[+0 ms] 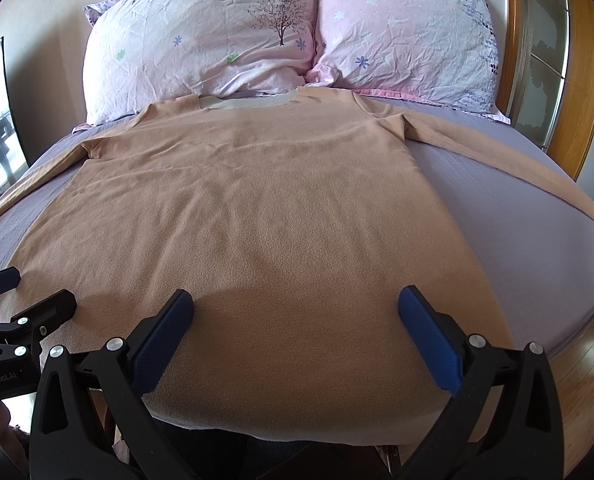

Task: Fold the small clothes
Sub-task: 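Grasp a sleeve with the right gripper and fold it across the shirt body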

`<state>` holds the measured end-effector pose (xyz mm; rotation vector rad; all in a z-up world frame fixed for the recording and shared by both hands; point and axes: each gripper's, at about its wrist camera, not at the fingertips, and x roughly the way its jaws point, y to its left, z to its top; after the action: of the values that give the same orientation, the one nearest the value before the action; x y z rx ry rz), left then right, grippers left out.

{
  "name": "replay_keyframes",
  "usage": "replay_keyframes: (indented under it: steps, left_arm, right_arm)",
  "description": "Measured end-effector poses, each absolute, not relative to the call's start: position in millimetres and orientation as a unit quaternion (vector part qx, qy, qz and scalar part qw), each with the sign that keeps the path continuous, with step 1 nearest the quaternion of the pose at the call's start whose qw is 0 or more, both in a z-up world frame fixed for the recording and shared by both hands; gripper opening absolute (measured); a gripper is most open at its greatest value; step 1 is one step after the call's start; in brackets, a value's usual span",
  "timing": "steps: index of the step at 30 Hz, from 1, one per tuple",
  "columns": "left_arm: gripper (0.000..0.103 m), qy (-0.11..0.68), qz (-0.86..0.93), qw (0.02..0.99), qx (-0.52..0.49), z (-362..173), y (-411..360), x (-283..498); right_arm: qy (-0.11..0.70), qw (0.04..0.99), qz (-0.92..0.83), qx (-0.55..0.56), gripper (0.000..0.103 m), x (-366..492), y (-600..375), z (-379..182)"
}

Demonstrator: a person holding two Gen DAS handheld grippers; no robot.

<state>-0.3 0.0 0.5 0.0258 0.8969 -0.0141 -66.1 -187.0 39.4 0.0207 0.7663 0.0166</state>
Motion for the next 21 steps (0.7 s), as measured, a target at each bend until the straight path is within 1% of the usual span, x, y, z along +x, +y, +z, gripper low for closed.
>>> replay_keyframes:
  steps: [5,6,10,13,14,16,18,19,20,21]
  left_arm:
    - [0.101,0.427,-0.008,0.904,0.016,-0.8,1.0,0.2]
    - [0.101,0.424,-0.01,0.905,0.017,-0.4,0.6,-0.2]
    - [0.101,0.414,-0.019,0.91,0.021,0.8,0.2,-0.4]
    - [0.101,0.411,-0.026,0.911,0.023,1.4,0.7,0.0]
    - [0.101,0.411,-0.03,0.911,0.023,2.0,1.3,3.5]
    - [0.101,0.405,-0.044,0.913,0.014,3.6,5.1,8.6]
    - [0.101,0.392,-0.061,0.918,-0.004,7.0,12.6,12.0]
    - [0.101,0.382,-0.068,0.922,-0.016,10.5,18.4,15.9]
    - [0.101,0.374,-0.071,0.924,-0.024,13.4,23.0,18.9]
    - [0.101,0.366,-0.072,0.927,-0.031,17.0,28.2,22.2]
  right_arm:
    - [0.363,0.931,0.035,0.006,0.102,-63.8,-193.0,41.6]
    - [0.358,0.932,0.041,0.021,0.102,-59.7,-204.7,46.2]
    - [0.319,0.941,0.015,0.115,0.102,-44.6,-282.6,71.8]
    - [0.325,0.924,-0.066,0.19,0.102,-21.0,-362.5,84.2]
    - [0.332,0.91,-0.101,0.227,0.1,-11.6,-396.6,85.2]
    - [0.345,0.872,-0.152,0.311,0.067,2.8,-459.6,80.7]
    - [0.344,0.837,-0.189,0.38,0.059,10.6,-505.9,73.1]
    - [0.342,0.822,-0.211,0.404,0.05,12.5,-523.1,69.7]
    - [0.338,0.807,-0.233,0.424,0.047,14.1,-538.1,66.4]
    - [0.334,0.79,-0.251,0.448,0.047,17.0,-554.8,61.0]
